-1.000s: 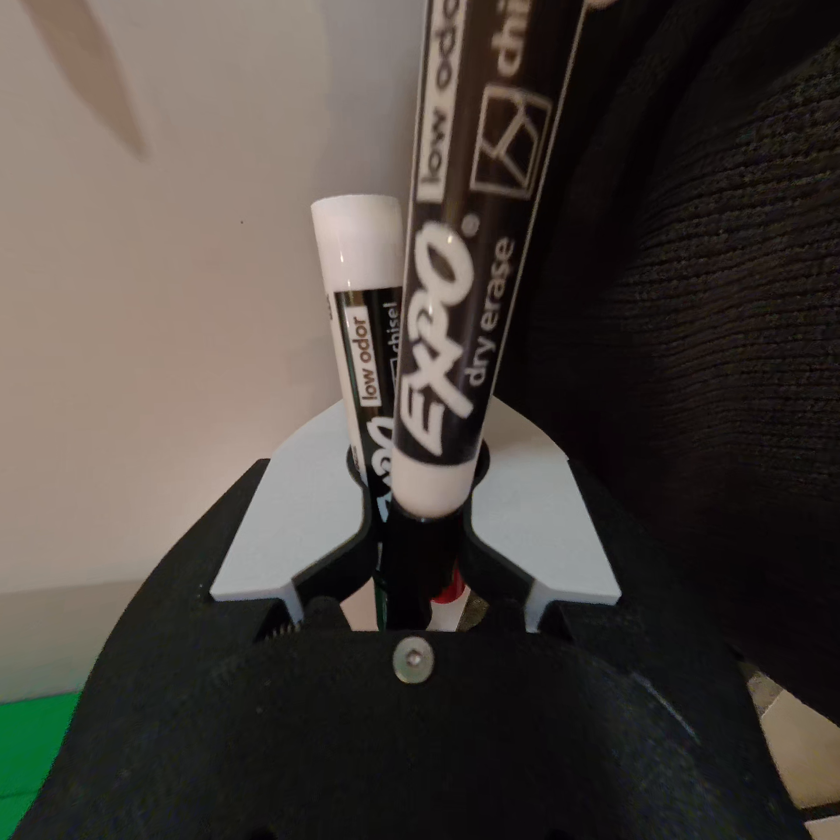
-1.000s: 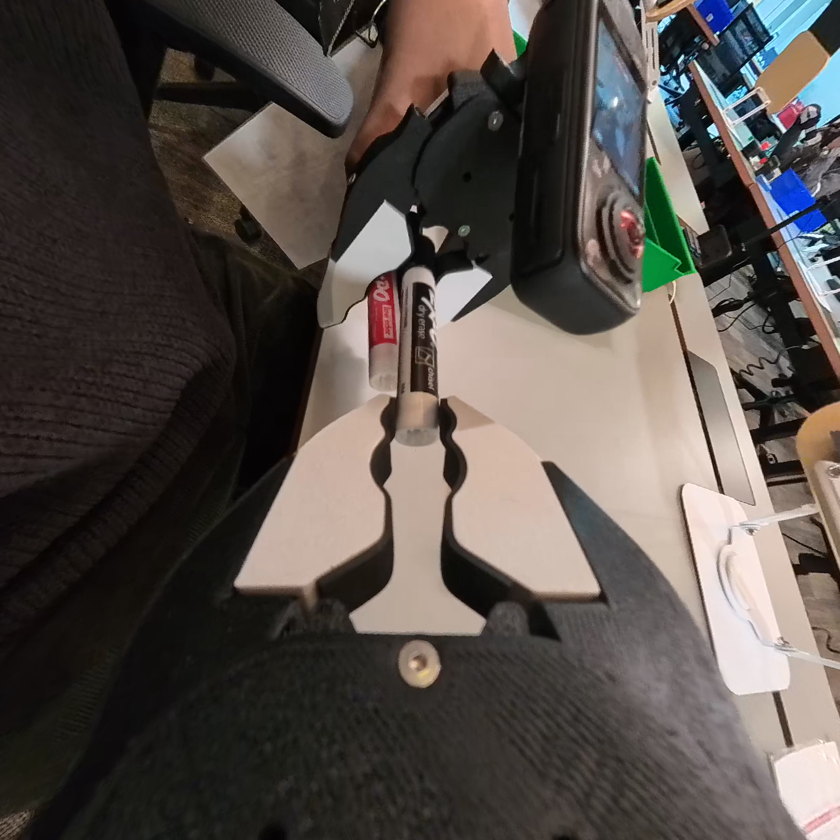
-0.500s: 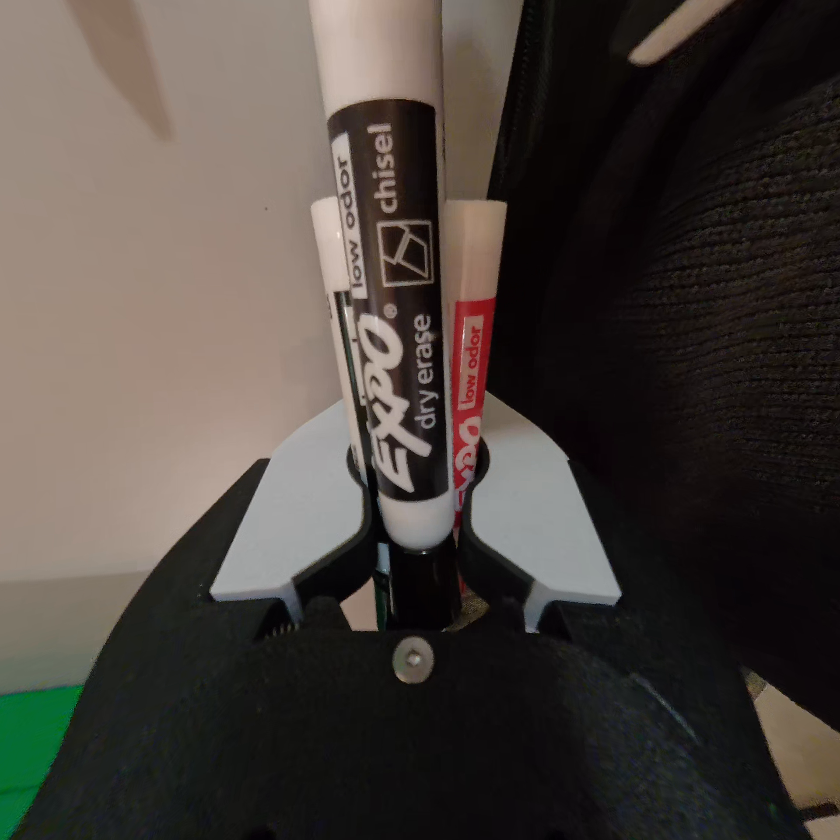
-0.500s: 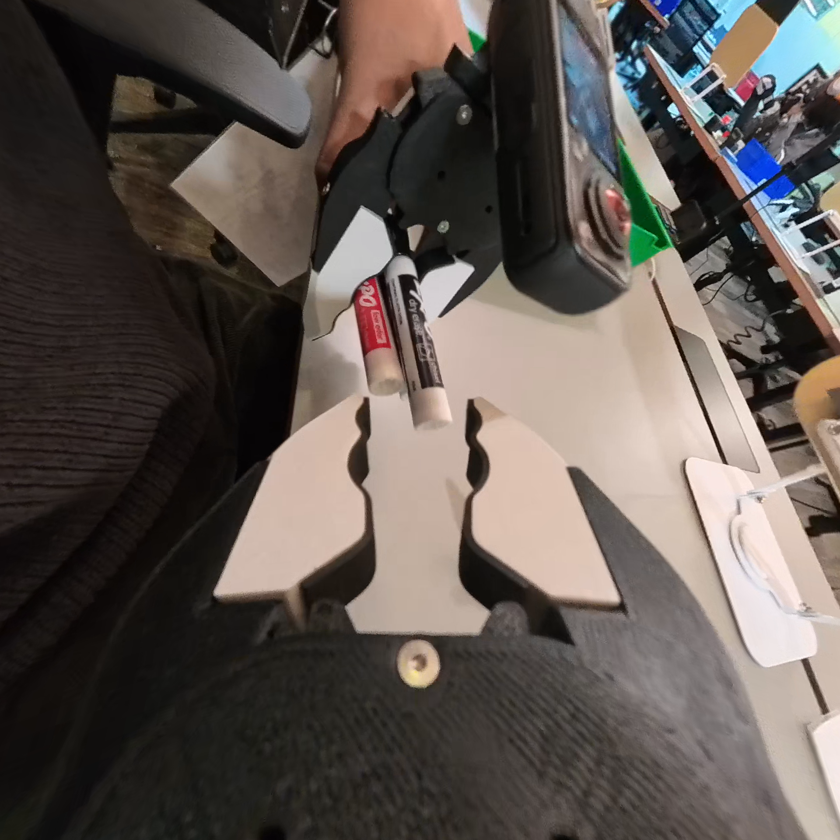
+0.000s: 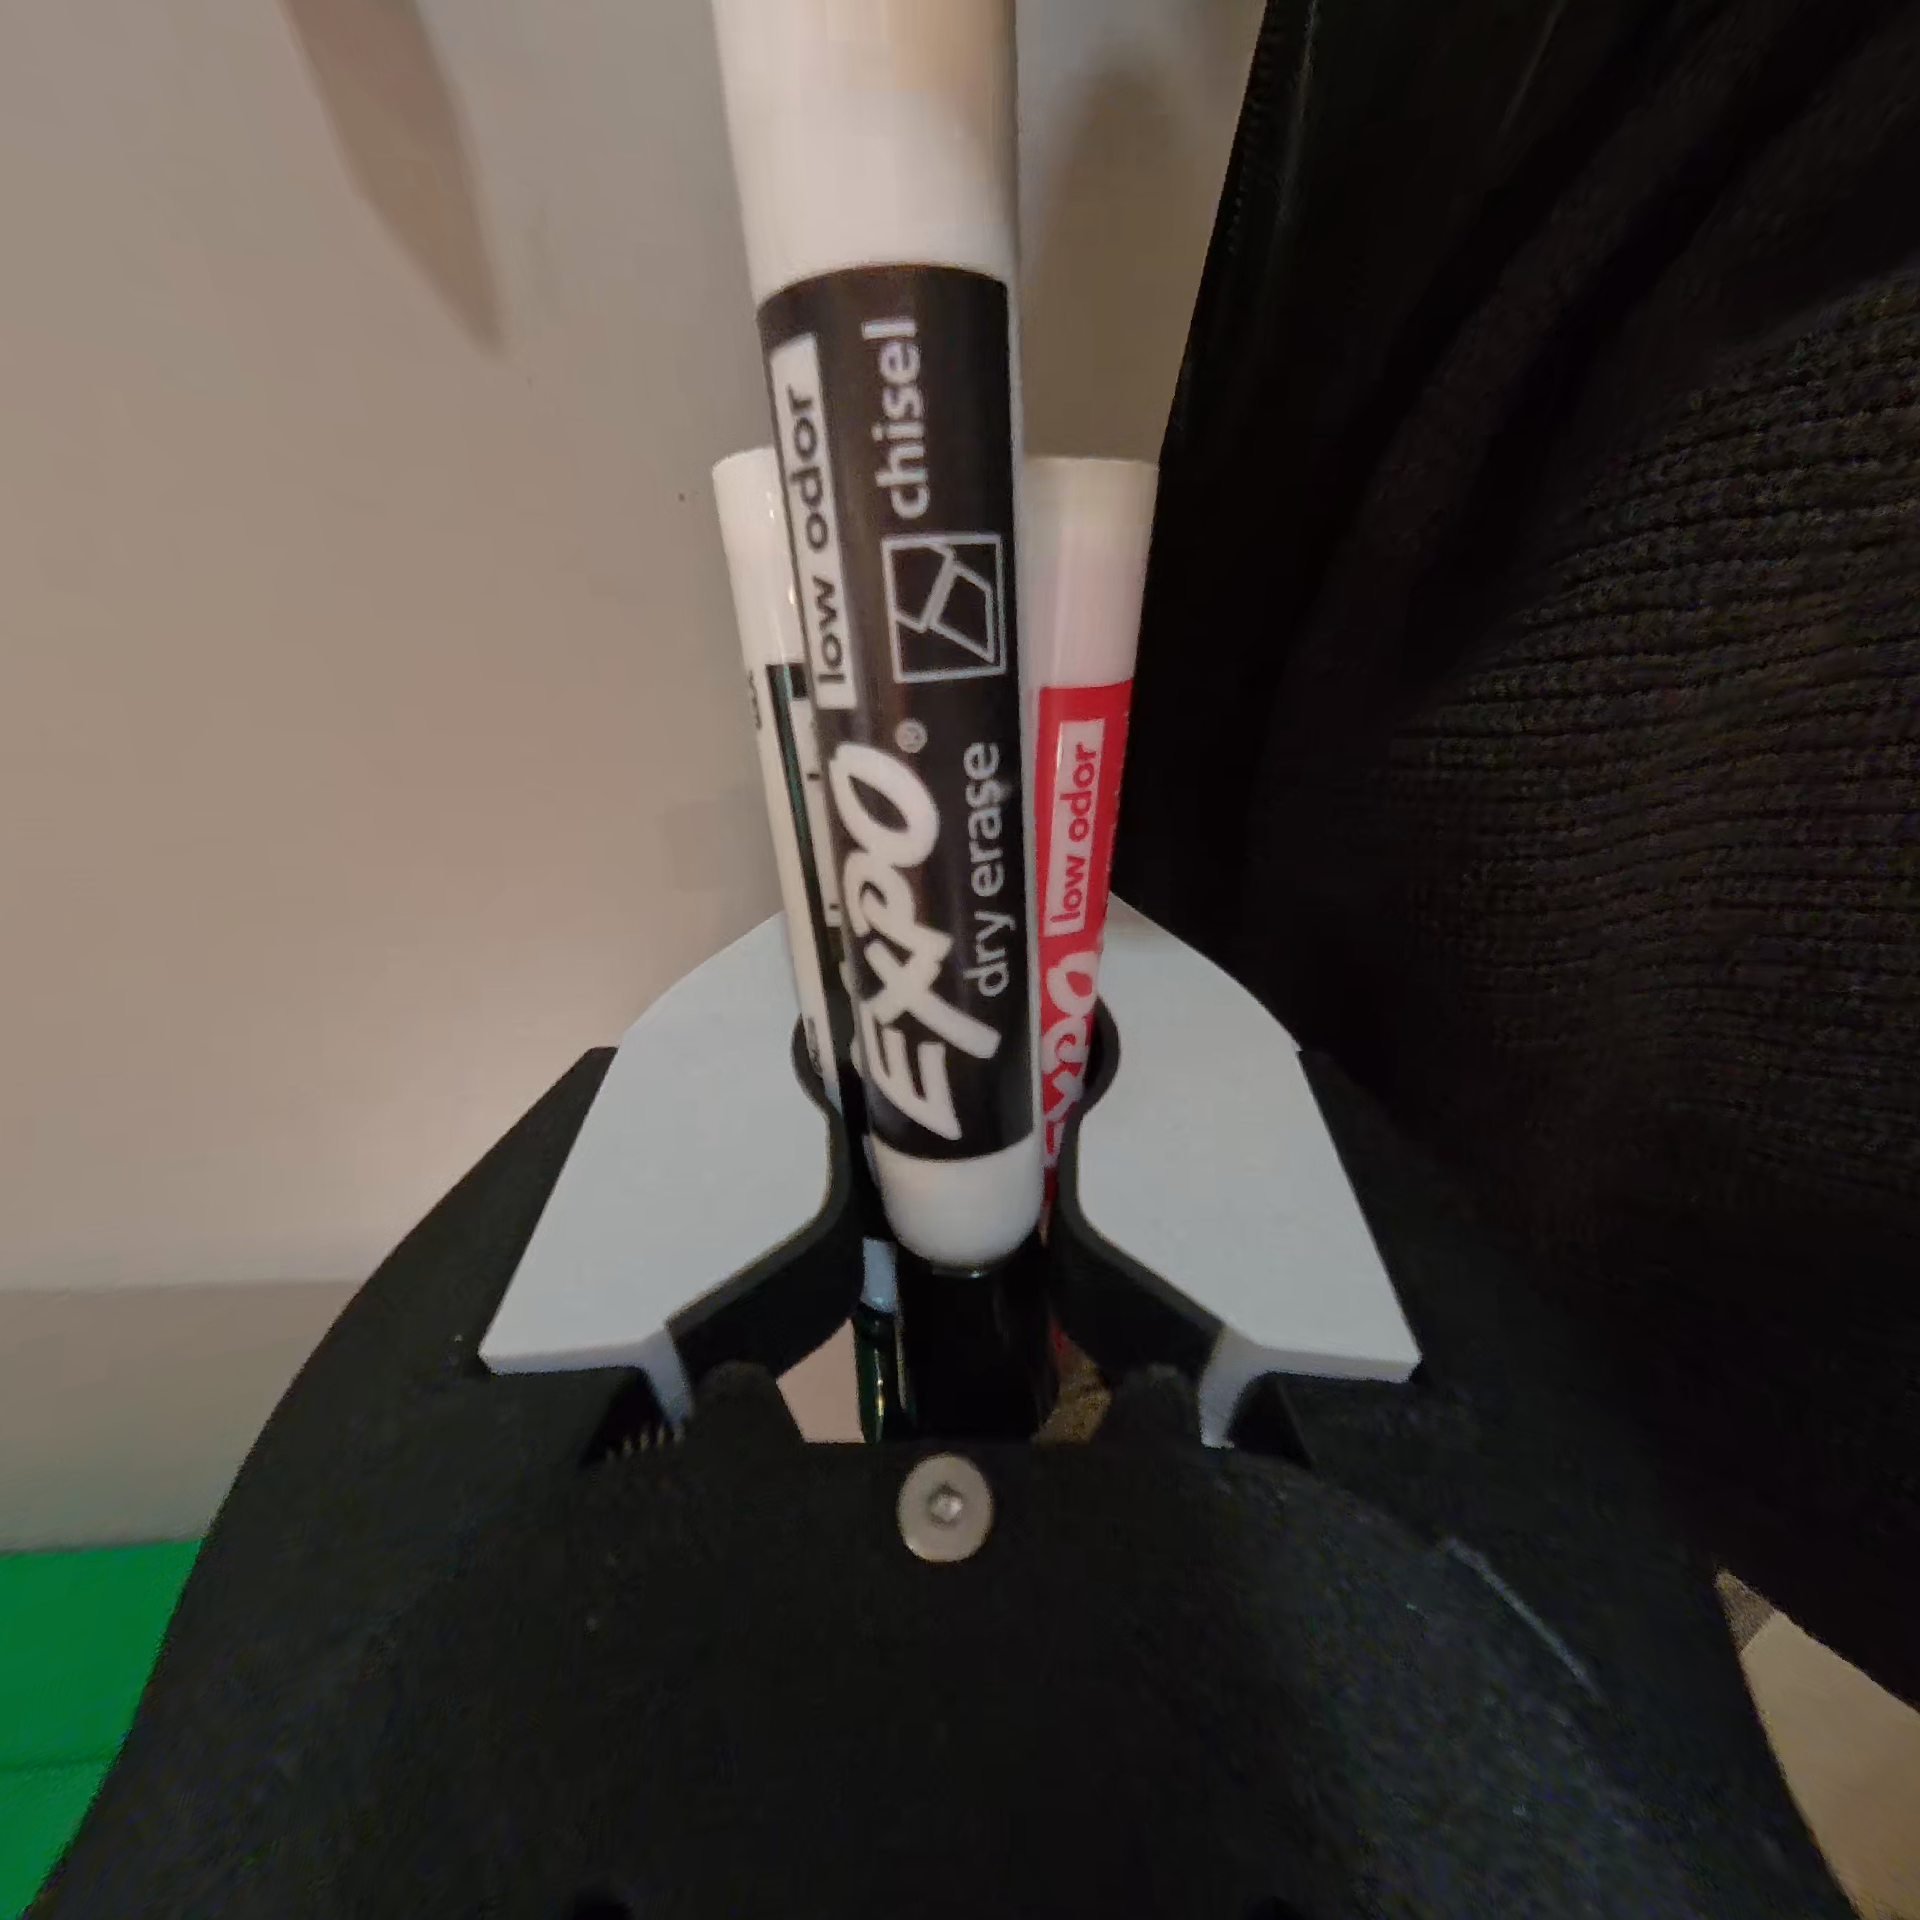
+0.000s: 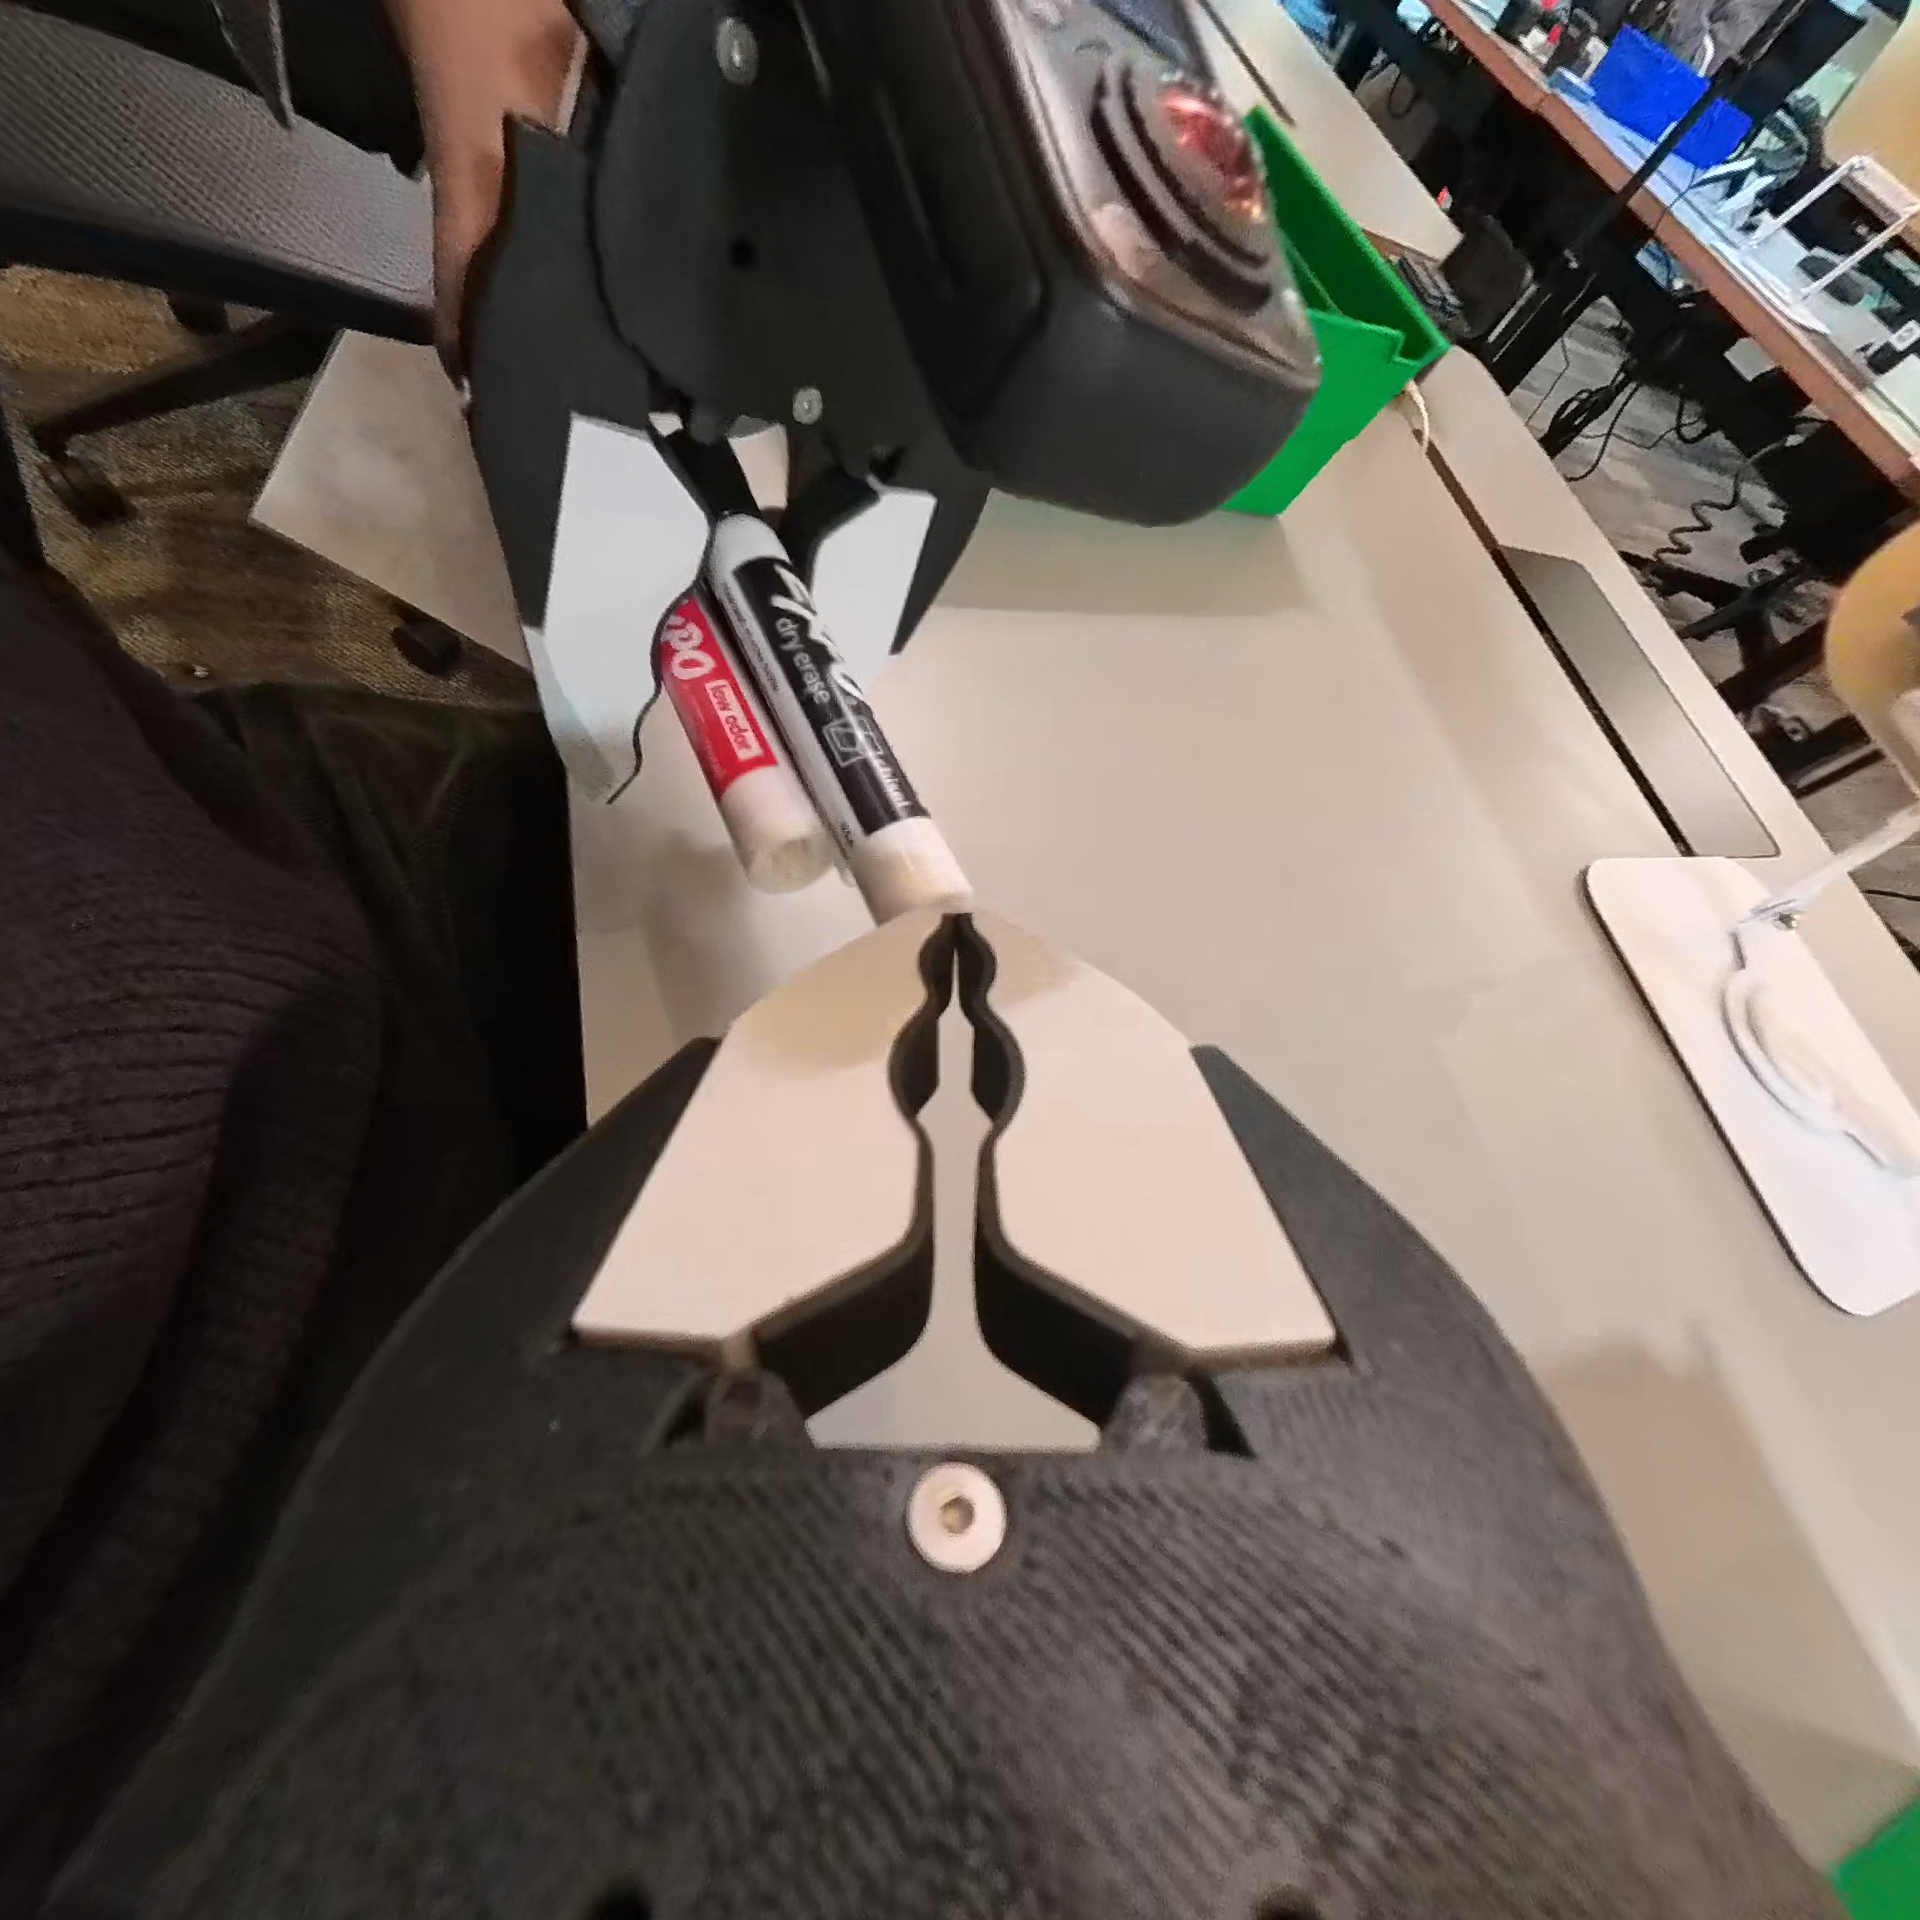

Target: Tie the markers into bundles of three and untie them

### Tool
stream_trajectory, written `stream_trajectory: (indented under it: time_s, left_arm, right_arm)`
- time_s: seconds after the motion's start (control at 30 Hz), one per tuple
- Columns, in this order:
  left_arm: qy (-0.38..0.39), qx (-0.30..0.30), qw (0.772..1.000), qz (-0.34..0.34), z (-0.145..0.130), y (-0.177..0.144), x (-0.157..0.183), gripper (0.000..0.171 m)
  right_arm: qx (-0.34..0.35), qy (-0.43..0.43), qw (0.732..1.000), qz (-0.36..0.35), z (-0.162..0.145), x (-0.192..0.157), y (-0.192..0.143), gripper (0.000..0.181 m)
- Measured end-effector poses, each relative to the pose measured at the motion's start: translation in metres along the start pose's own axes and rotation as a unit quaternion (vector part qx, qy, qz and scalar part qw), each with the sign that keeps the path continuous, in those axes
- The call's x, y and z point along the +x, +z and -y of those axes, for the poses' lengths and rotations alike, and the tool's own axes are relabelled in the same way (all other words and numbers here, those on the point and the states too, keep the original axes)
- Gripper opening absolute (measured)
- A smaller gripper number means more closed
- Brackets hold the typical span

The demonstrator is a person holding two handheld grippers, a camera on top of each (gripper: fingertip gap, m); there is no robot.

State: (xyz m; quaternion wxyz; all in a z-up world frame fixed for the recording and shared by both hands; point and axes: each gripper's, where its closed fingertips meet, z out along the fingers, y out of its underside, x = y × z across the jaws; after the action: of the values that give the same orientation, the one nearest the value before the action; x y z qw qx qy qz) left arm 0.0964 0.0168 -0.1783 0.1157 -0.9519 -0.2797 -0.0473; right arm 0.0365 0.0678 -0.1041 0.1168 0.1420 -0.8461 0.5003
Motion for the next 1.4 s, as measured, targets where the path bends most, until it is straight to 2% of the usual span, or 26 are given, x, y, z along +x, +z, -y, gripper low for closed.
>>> stream_trajectory:
  time_s: [0.73,0.87,1.0,1.3,1.4]
  left_arm:
    - [-0.008,-0.010,1.000,0.002,-0.006,0.004,-0.002,0.040]
    - [-0.001,-0.008,1.000,-0.009,0.001,0.007,0.004,0.040]
    - [0.008,-0.018,1.000,-0.004,0.003,0.009,0.003,0.039]
    - [-0.016,-0.009,1.000,-0.013,0.002,0.004,0.000,0.033]
    - [-0.023,-0.014,1.000,0.000,0.000,0.005,-0.006,0.032]
  right_arm:
    - [0.015,-0.005,1.000,0.009,0.004,-0.006,0.002,0.000]
    - [0.020,-0.006,0.999,0.027,0.008,-0.015,0.006,0.000]
    - [0.004,-0.040,0.999,0.014,0.004,-0.017,0.008,0.000]
    - [0.012,-0.025,1.000,0.007,0.004,-0.009,0.004,0.000]
    - [-0.012,-0.020,1.000,-0.010,-0.004,-0.004,0.008,0.000]
